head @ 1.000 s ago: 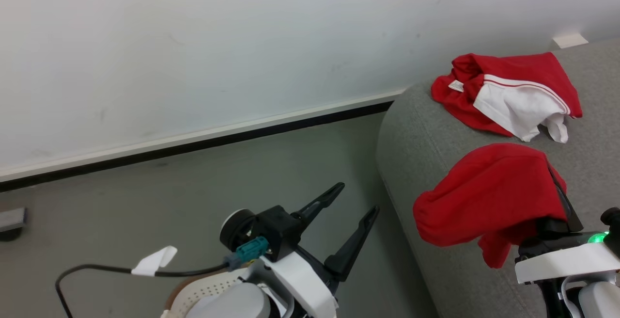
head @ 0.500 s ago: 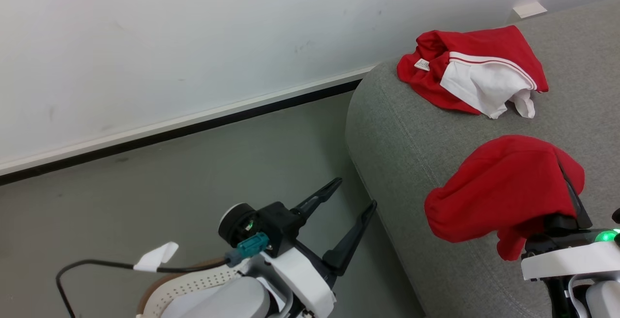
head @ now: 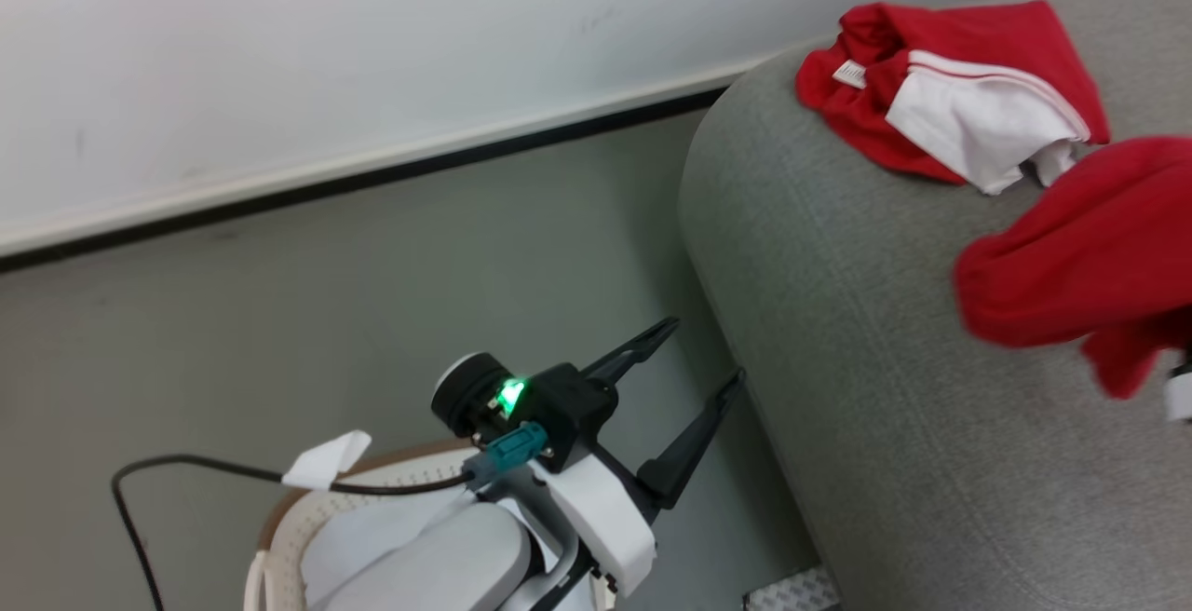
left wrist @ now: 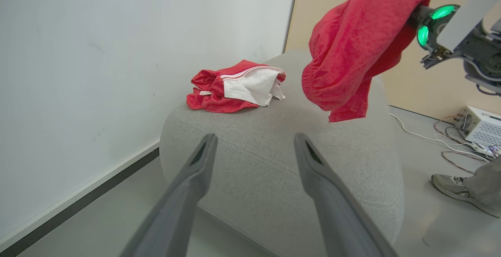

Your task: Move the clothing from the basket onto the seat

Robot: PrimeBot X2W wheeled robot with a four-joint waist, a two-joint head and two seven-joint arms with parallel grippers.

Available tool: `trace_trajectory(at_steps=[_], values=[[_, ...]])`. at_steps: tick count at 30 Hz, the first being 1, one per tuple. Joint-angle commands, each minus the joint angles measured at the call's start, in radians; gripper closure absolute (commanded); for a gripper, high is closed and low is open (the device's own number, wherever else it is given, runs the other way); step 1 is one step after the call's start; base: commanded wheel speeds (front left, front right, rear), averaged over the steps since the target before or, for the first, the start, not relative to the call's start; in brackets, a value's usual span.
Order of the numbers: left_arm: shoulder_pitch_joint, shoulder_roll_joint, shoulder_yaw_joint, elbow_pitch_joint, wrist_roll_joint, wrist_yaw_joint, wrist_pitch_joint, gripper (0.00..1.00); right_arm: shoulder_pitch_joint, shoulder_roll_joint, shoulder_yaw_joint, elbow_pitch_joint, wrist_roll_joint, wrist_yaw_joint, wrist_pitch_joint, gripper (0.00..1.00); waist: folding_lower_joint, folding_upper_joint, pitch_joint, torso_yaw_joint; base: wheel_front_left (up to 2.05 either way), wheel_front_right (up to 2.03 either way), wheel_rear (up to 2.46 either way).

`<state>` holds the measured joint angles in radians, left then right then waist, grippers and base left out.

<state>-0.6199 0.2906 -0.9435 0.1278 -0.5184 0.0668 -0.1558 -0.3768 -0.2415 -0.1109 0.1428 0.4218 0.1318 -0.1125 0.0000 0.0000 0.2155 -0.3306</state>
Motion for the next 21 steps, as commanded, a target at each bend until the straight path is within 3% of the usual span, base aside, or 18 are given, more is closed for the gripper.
trace_trajectory(at_steps=[1,11,21], values=[[-0.026,0.004,-0.005,-0.001,0.016,-0.003,0.013,0.00,-0.039,-0.024,-0.047,0.005,-0.020,-0.002,0.029,1.00,0.0000,0.0000,0.057,0.027,0.00,0.00,0.00],[-0.137,0.005,-0.043,0.005,0.056,-0.034,0.111,0.00,-0.191,-0.163,-0.170,0.079,-0.026,-0.002,0.145,1.00,0.0000,0.0000,0.236,0.098,0.00,0.00,0.00],[-0.214,-0.014,-0.054,0.019,0.072,-0.056,0.136,0.00,-0.286,-0.298,-0.130,0.268,-0.030,-0.002,0.203,1.00,0.0000,0.0000,0.351,0.153,0.00,0.00,0.00]])
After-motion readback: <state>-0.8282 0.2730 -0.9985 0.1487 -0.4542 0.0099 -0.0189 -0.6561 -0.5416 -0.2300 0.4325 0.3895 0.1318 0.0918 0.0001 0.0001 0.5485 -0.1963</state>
